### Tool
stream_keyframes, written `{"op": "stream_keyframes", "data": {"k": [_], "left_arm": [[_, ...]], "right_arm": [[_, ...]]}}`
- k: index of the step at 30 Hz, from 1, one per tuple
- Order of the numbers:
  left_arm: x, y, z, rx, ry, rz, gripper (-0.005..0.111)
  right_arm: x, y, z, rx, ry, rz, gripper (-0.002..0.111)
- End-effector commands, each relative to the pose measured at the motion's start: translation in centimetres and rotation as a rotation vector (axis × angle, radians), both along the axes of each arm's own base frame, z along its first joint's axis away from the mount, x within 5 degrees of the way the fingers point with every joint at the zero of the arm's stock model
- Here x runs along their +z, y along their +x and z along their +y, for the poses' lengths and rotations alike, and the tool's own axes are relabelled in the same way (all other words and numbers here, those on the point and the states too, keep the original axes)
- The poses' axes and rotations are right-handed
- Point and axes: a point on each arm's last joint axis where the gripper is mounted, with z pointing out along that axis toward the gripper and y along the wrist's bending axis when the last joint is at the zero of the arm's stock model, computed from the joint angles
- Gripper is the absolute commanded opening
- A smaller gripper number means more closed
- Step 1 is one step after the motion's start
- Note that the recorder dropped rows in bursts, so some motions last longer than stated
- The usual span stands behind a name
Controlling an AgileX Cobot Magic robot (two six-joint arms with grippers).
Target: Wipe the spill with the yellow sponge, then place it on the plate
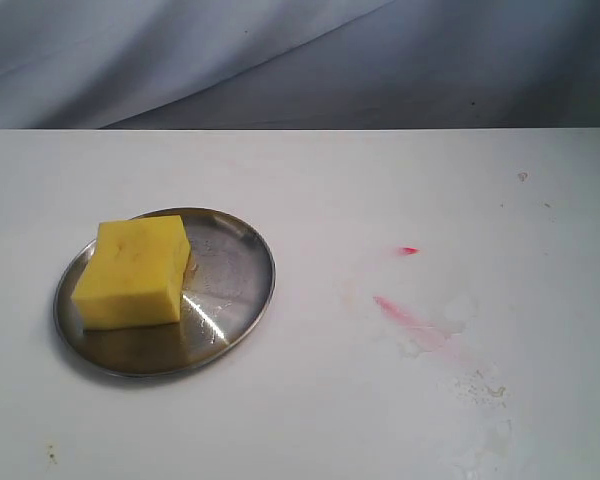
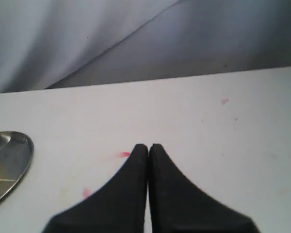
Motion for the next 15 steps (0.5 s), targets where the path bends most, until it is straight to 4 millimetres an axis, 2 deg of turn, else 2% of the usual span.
{"op": "stream_keyframes", "data": {"k": [1, 4, 15], "left_arm": [[-0.1, 0.0, 0.0, 0.0, -0.001, -0.005, 0.0], [-0.1, 0.0, 0.0, 0.0, -0.001, -0.005, 0.0], [-0.1, 0.0, 0.0, 0.0, -0.001, -0.005, 0.0]], "right_arm": [[-0.8, -1.5, -1.0, -0.052, -0.037, -0.135, 0.0], [-2.1, -2.3, -1.4, -0.085, -0.033, -0.166, 0.0], [-1.4, -3.5, -1.7, -0.083, -0.083, -0.303, 0.0]]}}
